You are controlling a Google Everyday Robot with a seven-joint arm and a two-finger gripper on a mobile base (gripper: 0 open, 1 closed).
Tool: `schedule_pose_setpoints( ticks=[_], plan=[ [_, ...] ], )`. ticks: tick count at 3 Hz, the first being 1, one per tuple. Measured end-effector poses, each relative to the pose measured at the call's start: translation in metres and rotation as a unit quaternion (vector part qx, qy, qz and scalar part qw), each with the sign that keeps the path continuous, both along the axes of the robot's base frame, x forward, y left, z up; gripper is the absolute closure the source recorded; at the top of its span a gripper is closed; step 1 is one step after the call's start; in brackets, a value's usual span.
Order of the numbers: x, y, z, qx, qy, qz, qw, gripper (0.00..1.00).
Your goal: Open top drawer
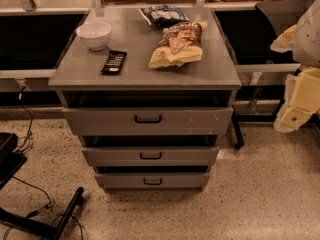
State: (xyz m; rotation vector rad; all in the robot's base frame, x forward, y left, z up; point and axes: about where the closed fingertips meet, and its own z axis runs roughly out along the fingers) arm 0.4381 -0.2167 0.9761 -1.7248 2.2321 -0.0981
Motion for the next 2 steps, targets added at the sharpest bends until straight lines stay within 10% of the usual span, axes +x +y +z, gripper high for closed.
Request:
schedule_pose_setpoints(
  ticks=[2],
  plan=[
    [0.014,0.012,-0.04,0.0,0.02,0.012,0.9997,0.0]
  ],
)
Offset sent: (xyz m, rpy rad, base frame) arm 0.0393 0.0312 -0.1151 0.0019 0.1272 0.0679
